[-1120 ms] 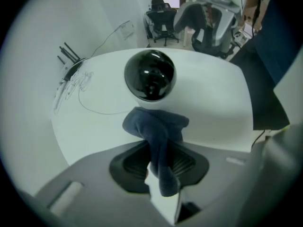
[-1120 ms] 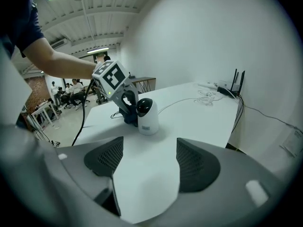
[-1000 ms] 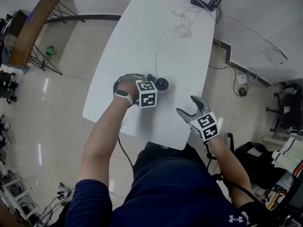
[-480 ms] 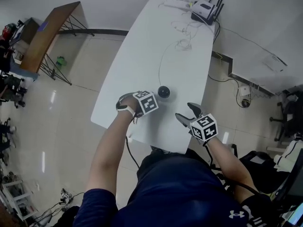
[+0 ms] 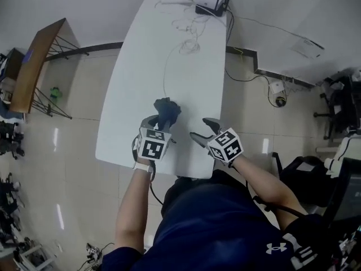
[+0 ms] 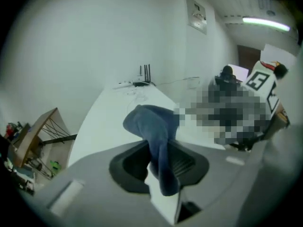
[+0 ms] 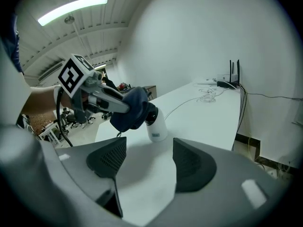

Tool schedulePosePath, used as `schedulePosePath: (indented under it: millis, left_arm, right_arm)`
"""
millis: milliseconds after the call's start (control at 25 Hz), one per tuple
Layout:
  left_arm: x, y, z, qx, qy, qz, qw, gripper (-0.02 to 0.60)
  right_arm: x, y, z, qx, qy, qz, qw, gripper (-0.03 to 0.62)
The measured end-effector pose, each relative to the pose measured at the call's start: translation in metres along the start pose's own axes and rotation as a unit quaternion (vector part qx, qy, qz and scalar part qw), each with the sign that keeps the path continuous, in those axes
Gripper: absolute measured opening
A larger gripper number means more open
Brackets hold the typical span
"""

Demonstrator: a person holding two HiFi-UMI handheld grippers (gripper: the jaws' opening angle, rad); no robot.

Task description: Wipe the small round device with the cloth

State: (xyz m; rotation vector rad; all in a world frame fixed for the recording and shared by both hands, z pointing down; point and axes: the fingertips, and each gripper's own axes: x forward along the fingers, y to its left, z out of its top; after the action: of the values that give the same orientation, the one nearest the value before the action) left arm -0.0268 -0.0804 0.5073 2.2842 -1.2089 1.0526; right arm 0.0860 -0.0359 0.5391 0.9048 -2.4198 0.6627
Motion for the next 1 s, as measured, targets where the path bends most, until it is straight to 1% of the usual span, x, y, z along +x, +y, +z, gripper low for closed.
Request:
schedulePosePath:
  millis: [80, 160, 240, 360, 440, 560, 680, 760, 880, 960, 1000]
  left_arm:
    - [0.014, 0.005, -0.019, -0.011, 0.014, 0.016, 0.9997, 0.097]
    - [0.026, 0.0, -0.035, -0.025, 0.033, 0.006, 0.9991, 0.097]
    - [0.032, -0.009, -0.047, -0.031, 0.057, -0.007, 0.9979, 0.097]
    - [0.046, -0.012, -0.075, -0.014, 0.091, -0.002, 0.9958, 0.097]
    - [0.057, -0.016, -0.088, -0.004, 0.112, -0.005, 0.9937, 0.097]
    - [0.062, -0.027, -0.092, -0.009, 0.14, -0.021, 0.9899, 0.097]
    - [0.064, -0.035, -0.101, -0.016, 0.157, -0.034, 0.9869, 0.097]
    - [0.059, -0.042, -0.107, -0.036, 0.158, -0.041, 0.9859, 0.097]
    - [0.053, -0.05, -0.105, -0.08, 0.141, -0.054, 0.9853, 0.097]
    - [0.046, -0.05, -0.102, -0.124, 0.125, -0.07, 0.9819, 0.097]
    - [0.04, -0.049, -0.1, -0.152, 0.115, -0.081, 0.9784, 0.097]
  right_arm:
    - [0.001, 0.002, -0.003, 0.004, 0.0, 0.001, 1.0, 0.313]
    - [-0.001, -0.003, -0.007, 0.007, 0.002, -0.003, 1.0, 0.31]
    - [-0.004, -0.009, -0.013, 0.01, 0.006, -0.007, 1.0, 0.307]
    - [-0.013, -0.011, -0.024, 0.018, 0.008, -0.013, 1.0, 0.304]
    - [-0.017, -0.012, -0.029, 0.022, 0.008, -0.016, 1.0, 0.301]
    - [-0.018, -0.012, -0.034, 0.023, 0.009, -0.016, 1.0, 0.299]
    - [-0.019, -0.006, -0.037, 0.022, 0.01, -0.006, 1.0, 0.298]
    - [-0.024, -0.001, -0.041, 0.019, 0.01, 0.005, 1.0, 0.296]
    - [-0.032, -0.008, -0.045, 0.02, 0.007, 0.008, 1.0, 0.288]
    - [-0.033, -0.014, -0.039, 0.026, 0.001, 0.008, 1.0, 0.279]
    - [-0.034, -0.016, -0.033, 0.03, -0.003, 0.006, 1.0, 0.27]
